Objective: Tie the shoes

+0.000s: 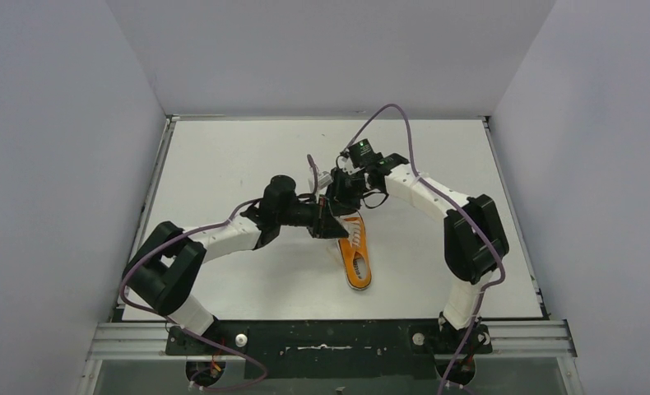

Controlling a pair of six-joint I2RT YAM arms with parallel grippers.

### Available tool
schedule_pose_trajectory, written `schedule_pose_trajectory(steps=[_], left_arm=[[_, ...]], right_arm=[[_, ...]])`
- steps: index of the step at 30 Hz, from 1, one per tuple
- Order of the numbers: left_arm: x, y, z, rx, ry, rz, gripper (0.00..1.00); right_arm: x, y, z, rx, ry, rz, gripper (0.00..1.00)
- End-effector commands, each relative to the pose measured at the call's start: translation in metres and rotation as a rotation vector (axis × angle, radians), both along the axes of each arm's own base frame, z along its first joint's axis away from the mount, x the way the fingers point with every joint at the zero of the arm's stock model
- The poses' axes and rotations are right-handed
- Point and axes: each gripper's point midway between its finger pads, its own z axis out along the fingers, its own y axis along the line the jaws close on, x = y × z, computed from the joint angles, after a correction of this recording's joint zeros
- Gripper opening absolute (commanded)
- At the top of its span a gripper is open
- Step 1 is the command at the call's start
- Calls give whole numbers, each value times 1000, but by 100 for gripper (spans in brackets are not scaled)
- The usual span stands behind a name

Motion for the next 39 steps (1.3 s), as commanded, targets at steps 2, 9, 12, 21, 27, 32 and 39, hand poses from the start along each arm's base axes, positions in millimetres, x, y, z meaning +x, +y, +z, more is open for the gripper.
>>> schedule_pose_trajectory(steps=[2,9,12,21,27,32,39], left_arm=[[13,1,28,-66,-47,32,0],[28,4,26,-62,101,79,0],[31,2,26,-61,170,84,0],[36,1,22,-34,331,137,0],[37,-2,19,-34,406,139,0],[40,-3,22,-27,405,132,0],[39,-4,15,-21,426,127,0]], right_arm=[[-7,-31,30,-85,-36,65,55],[-26,-117,41,-252,-178,78,76],[-44,-115,42,-256,-277,89,76],[-94,-50,28,-201,-595,133,61],[-90,-17,-14,-350,-803,179,57],[-86,2,-28,-485,-927,272,57],[-80,-11,-65,-588,-923,248,54]])
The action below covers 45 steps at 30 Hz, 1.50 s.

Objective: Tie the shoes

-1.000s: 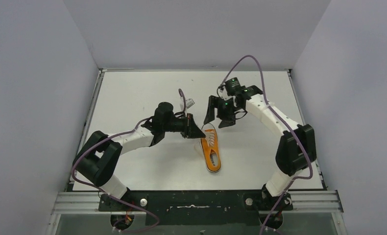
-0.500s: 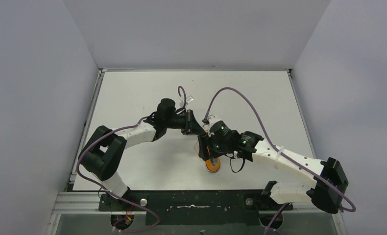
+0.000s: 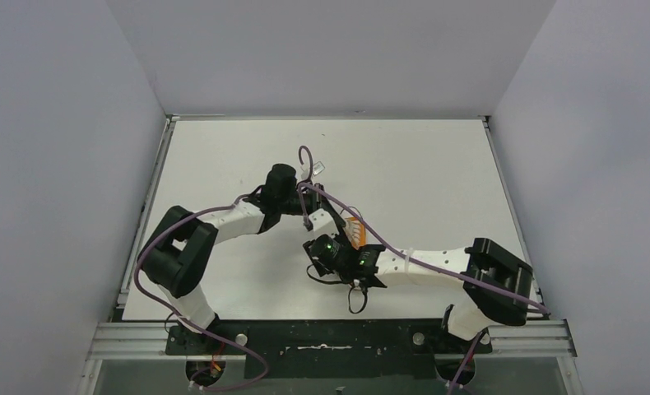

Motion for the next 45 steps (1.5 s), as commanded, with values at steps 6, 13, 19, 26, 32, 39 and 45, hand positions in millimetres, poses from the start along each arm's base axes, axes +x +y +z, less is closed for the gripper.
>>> schedule_pose_trajectory(steps=[6,13,19,26,32,39,45], left_arm=[[16,-6,20,-71,-23,-2,0],[38,5,9,-54,26,36,0],[47,4,4,-54,42,35,0],[44,6,-1,-43,50,28,0],[42,6,-3,-46,53,22,0],[39,5,-2,-57,50,1,0],[31,9,-4,-63,71,14,0]], right_arm=[[14,5,-15,42,-86,-35,47],[5,4,-13,76,-55,8,47],[6,6,-22,102,5,0,52],[20,-10,-44,49,35,-113,51],[3,-17,-65,-42,95,-105,25],[-14,-13,0,50,84,-84,0],[-32,-43,59,90,139,-111,0]])
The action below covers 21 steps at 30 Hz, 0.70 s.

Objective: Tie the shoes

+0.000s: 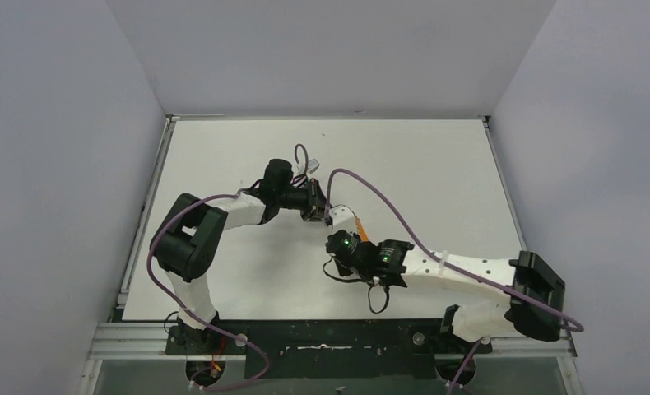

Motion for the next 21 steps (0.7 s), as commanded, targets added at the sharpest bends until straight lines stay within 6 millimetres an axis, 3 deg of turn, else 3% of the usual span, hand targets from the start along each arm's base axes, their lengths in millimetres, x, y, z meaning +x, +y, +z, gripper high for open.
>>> schedule_pose_trajectory(steps=[1,4,9,12,21], left_arm=[[-1,-1,16,-55,-51,-7,0],[-4,-2,18,-53,-42,2,0],[-8,-3,23,-52,-39,3,0],[-11,-3,23,-43,-32,-3,0],[-22,-6,25,-39,3,-32,0]], right_arm=[[-6,-23,59,42,-1,-56,0],[5,-42,85,44,-60,-105,0],[52,-59,105,99,-126,-199,0],[73,-49,113,108,-178,-158,0],[119,-33,104,-22,-317,-56,0]])
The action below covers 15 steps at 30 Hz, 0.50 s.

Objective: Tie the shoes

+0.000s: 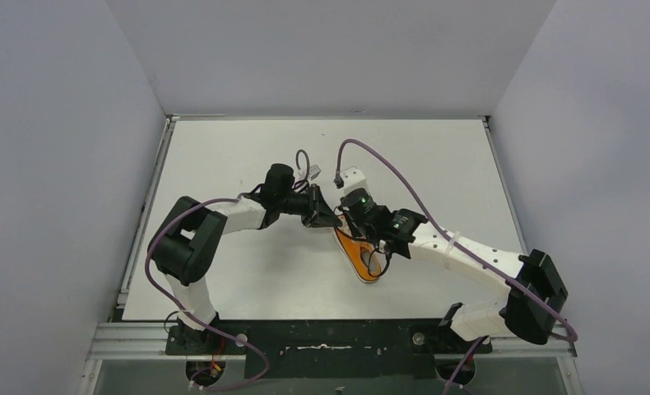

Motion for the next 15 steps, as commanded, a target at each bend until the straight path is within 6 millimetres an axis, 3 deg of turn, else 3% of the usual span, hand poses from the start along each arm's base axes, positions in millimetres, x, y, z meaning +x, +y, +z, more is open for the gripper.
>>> schedule_pose_trajectory(steps=[1,4,8,15], left_arm=[[-6,-4,28,-45,-47,-30,0],[-7,-3,30,-50,-47,-30,0],[-5,-4,34,-64,-51,-29,0],[-2,-3,38,-93,-42,-21,0]], right_arm=[[35,13,27,34,-138,26,0],[37,14,13,125,-51,34,0],[17,27,-7,308,106,117,0],[7,40,-21,580,272,188,0]])
